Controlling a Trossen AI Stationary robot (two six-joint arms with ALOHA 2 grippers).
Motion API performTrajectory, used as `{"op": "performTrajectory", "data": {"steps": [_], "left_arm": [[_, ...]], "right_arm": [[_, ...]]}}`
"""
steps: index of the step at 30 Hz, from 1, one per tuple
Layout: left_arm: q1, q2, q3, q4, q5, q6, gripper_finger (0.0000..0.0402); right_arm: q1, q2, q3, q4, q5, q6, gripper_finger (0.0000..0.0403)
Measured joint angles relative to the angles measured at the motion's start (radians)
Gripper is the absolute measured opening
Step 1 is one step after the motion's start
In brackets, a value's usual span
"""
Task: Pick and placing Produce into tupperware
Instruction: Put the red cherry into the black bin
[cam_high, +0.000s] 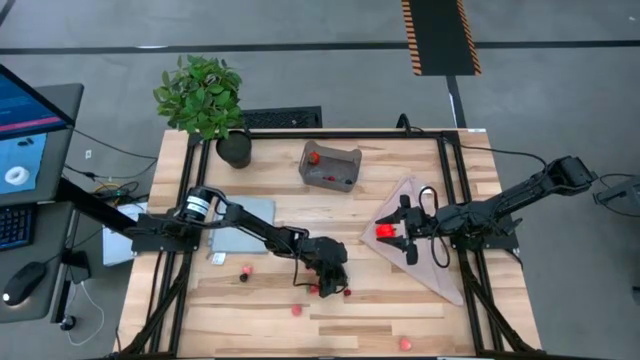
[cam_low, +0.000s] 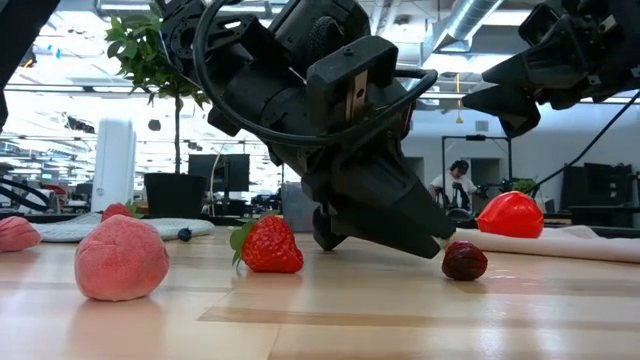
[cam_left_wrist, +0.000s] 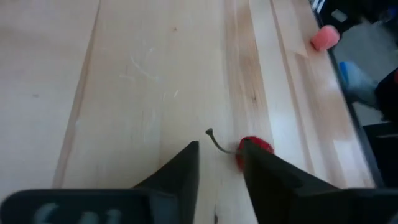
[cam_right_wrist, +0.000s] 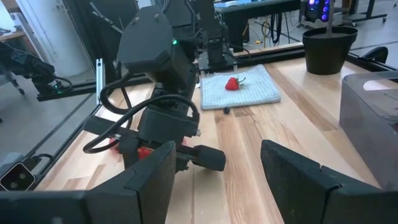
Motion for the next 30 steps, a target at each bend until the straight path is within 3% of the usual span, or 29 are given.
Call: {"op": "performTrajectory", "data": {"steps": [8,30], "left_arm": [[0.010,0.000,0.014,-0.003,0.017,-0.028,0.0161],[0.003,0.057,0.050,0.045,0.049,-0.080,0.0137]], "right_arm": [[0.000,0.000,0.000,0.000,0.000,0.000,0.0260],[0.000,0.000,-0.001,0.000,0.000,0.000,0.0260]]}}
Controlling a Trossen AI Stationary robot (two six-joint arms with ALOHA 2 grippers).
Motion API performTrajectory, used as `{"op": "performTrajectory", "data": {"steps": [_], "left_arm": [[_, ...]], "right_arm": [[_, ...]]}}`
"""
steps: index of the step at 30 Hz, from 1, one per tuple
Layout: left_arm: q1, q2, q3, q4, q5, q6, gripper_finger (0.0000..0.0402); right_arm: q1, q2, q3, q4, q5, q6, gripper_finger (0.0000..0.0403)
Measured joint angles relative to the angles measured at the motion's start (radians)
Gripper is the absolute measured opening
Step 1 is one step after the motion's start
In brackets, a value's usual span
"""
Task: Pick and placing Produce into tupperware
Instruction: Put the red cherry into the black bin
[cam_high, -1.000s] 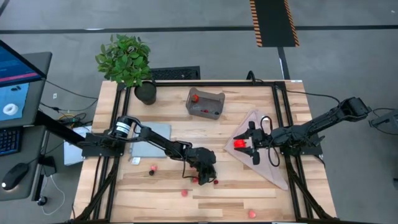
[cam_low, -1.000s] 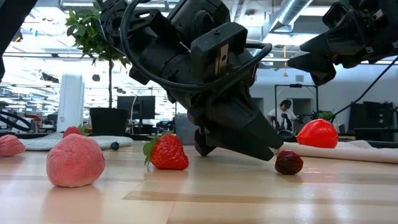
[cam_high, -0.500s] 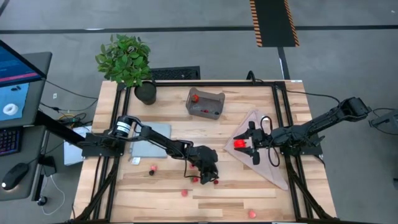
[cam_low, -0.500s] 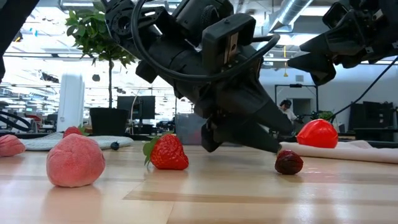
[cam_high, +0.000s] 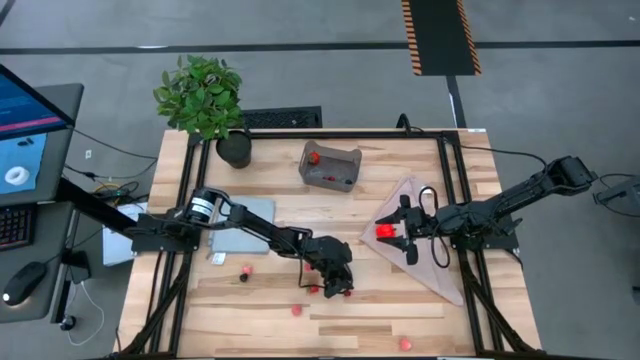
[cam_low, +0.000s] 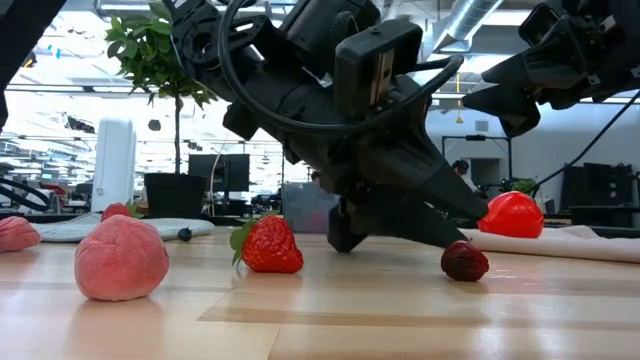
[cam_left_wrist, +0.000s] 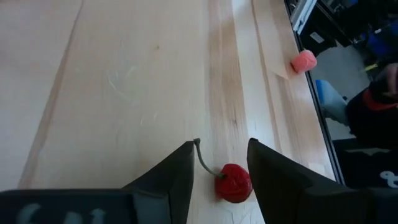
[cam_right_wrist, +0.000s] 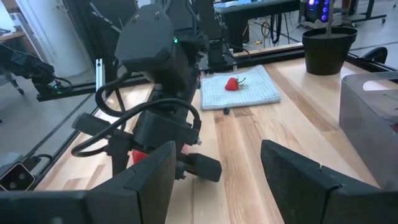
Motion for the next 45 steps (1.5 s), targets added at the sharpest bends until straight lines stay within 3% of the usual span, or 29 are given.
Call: {"op": "performTrajectory", "data": {"steps": [5,15,28,32,38,45], "left_arm": [[0.000,-0.001,-0.002,0.006,0.030,0.001,0.0137],[-0.015,0.001,-0.002,-0.001,-0.095,0.061,0.0137],[-0.031,0.002,-0.003,-0.008,-0.167,0.110,0.0133],[-0.032,0.002,-0.004,-0.008,-0.170,0.121,0.0103],[-0.032,0.005,-0.006,-0.001,-0.172,0.177,0.0010],[-0.021,0.007,-0.006,0.024,-0.145,0.211,0.0001]], "right_arm": [[0.000,0.000,0.000,-0.001,0.000,0.000,0.0260],[0.000,0.000,0.000,-0.001,0.000,0.000,0.0260],[0.000,0.000,0.000,0.000,0.000,0.000,0.0260],[0.000,0.000,0.000,0.000,0.000,0.000,0.0260],[0.000,0.000,0.000,0.000,0.000,0.000,0.0260],[0.000,0.000,0.000,-0.001,0.000,0.000,0.0260]]}}
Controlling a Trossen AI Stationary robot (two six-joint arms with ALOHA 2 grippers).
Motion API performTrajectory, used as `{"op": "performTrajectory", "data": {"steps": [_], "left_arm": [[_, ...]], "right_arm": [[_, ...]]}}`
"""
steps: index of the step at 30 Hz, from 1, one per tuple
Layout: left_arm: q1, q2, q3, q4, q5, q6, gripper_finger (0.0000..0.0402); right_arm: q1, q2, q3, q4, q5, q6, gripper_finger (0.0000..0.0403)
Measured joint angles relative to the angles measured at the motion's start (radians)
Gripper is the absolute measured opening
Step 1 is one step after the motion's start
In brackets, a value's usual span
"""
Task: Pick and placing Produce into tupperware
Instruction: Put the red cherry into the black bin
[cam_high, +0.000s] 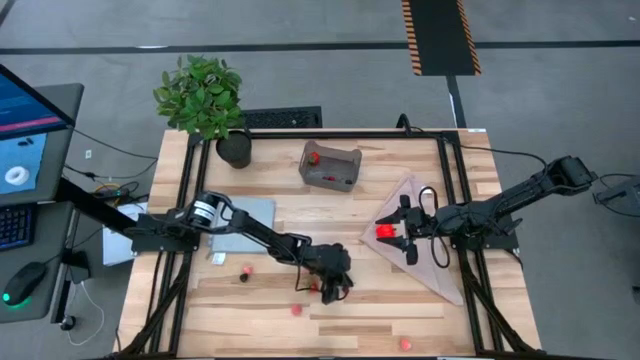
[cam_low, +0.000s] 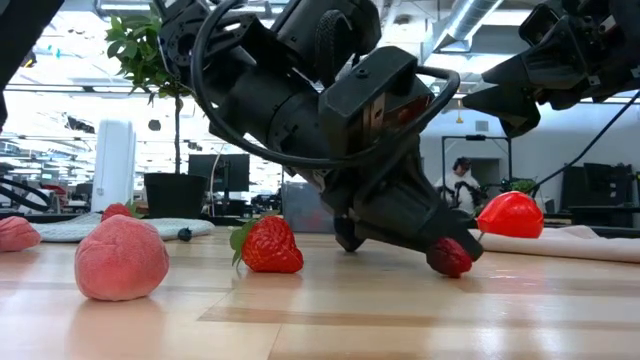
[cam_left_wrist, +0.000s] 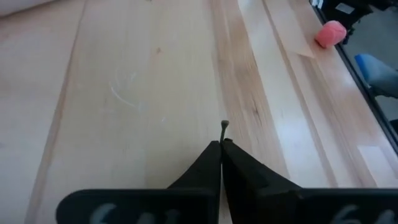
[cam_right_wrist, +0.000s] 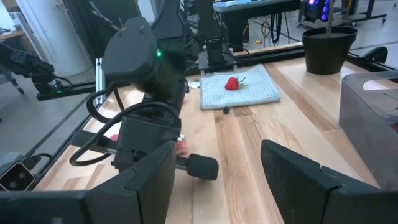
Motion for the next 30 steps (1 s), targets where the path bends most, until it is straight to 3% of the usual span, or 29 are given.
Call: {"op": "performTrajectory", "data": {"steps": [4,12,23,30], "left_arm": [[0.031,-0.003,0.000,0.021,0.053,-0.004,0.0000],[0.124,-0.094,-0.020,-0.010,0.058,0.057,0.0000],[0.216,-0.365,-0.178,-0.057,-0.096,0.169,0.0000],[0.343,-0.467,-0.226,-0.049,-0.165,0.233,0.0000]], "right_arm": [[0.000,0.000,0.000,0.000,0.000,0.000,0.0260],[0.000,0.000,0.000,-0.003,0.000,0.000,0.0260],[0.000,0.000,0.001,-0.008,0.000,0.007,0.0260],[0.000,0.000,0.001,0.001,0.000,0.007,0.0260]]}}
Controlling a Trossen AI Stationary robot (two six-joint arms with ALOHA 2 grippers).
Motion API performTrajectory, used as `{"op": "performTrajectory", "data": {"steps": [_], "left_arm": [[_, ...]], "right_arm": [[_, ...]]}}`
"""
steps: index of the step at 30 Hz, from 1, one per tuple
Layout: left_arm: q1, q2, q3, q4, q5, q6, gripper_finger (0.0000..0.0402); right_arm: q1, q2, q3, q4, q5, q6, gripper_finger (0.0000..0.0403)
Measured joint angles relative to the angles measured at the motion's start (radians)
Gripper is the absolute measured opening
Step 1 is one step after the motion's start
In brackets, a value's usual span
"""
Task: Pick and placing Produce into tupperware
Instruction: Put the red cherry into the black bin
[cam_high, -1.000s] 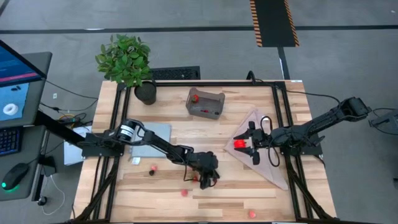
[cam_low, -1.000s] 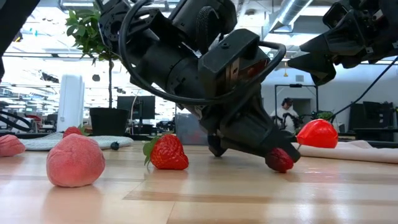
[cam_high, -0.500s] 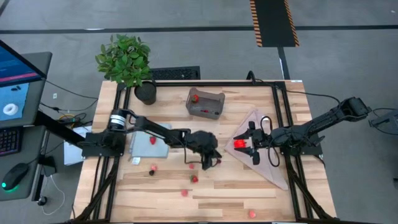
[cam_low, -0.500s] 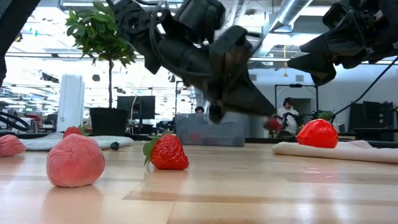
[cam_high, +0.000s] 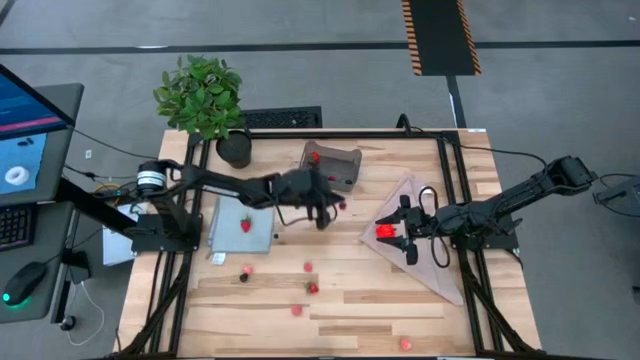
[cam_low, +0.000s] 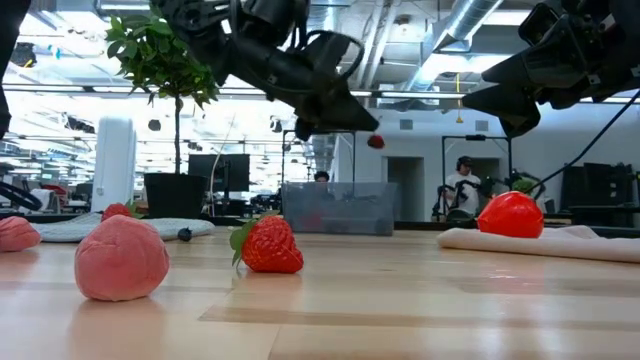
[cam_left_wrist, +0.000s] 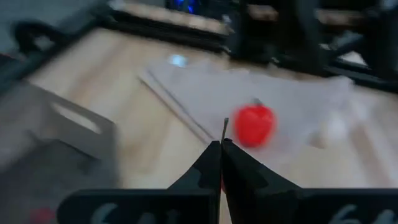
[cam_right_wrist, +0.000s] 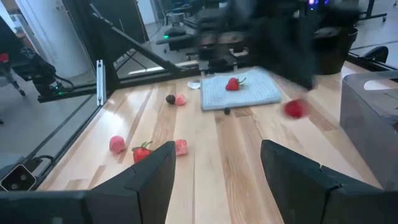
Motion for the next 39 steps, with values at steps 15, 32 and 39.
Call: {"op": "performTrajectory", "data": {"steps": [15,32,39], "left_arm": [[0.307,0.001,-0.007,-0.015,-0.016,-0.021,0.0000],[0.292,0.008,-0.006,-0.018,-0.055,-0.099,0.0004],[0.269,0.008,-0.006,-0.011,-0.072,-0.081,0.0073]], "right_arm": [[0.000,0.000,0.000,-0.007,0.000,-0.006,0.0260],[0.000,0.000,0.000,-0.007,0.000,-0.006,0.0260],[0.000,0.000,0.000,-0.007,0.000,-0.006,0.0260]]}}
